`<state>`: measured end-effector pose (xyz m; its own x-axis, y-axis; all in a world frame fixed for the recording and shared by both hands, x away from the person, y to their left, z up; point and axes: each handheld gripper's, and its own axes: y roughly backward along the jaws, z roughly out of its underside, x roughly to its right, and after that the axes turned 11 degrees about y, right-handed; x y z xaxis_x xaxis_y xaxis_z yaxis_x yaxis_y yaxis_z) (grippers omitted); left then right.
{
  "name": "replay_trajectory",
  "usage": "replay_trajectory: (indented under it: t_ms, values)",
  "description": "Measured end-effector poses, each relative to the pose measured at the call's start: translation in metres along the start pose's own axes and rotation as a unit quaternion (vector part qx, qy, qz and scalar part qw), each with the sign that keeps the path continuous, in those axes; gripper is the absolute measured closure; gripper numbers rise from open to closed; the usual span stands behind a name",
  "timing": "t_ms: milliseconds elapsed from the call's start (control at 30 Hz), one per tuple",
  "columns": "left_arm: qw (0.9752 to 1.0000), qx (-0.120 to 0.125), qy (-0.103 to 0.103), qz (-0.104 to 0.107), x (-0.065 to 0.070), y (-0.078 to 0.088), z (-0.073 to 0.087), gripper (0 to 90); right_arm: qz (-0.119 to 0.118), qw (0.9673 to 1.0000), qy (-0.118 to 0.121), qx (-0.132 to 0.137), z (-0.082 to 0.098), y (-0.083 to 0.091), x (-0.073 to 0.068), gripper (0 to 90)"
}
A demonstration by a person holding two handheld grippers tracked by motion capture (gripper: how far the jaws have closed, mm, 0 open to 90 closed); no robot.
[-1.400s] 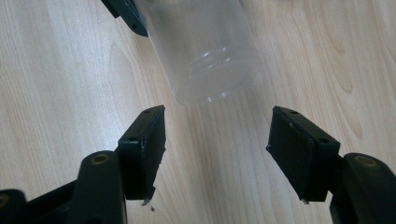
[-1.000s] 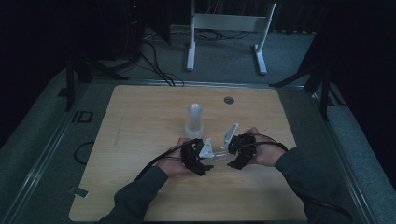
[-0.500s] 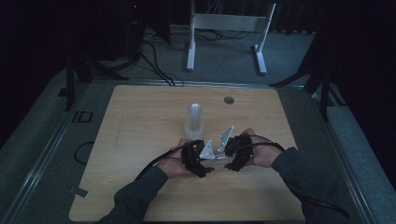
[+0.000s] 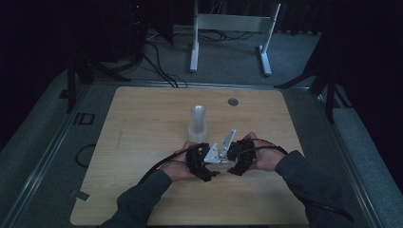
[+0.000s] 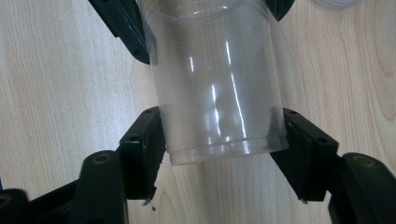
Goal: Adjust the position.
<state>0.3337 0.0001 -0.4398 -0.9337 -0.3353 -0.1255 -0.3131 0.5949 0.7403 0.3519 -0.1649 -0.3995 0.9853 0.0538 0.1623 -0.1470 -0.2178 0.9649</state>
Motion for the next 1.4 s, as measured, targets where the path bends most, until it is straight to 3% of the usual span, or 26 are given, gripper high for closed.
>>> replay_trajectory:
  t_ms: [300, 567, 900, 1033, 1400]
  values:
    - [1.0, 0.002, -0.001, -0.006, 0.002, -0.001, 0.0, 26.8, 0.002, 1.0, 0.004, 0.005, 0.002, 0.001, 0.0, 40.8]
    - [0.9999, 0.006, 0.005, -0.015, 0.004, 0.0, 0.0, 17.5, 0.002, 0.9999, 0.003, 0.011, 0.004, 0.0, -0.001, 41.6]
    - [0.9997, 0.013, 0.009, -0.02, 0.005, 0.001, -0.002, 14.7, 0.007, 0.9998, -0.009, 0.014, 0.009, 0.0, -0.001, 41.8]
    - [0.9991, 0.022, 0.019, -0.031, 0.003, 0.004, -0.003, 13.4, 0.009, 0.9997, -0.019, 0.014, 0.014, 0.0, 0.0, 41.8]
    - [0.9984, 0.033, 0.035, -0.029, -0.003, 0.007, -0.002, 13.2, 0.028, 0.9977, -0.061, -0.004, 0.032, -0.003, 0.003, 41.8]
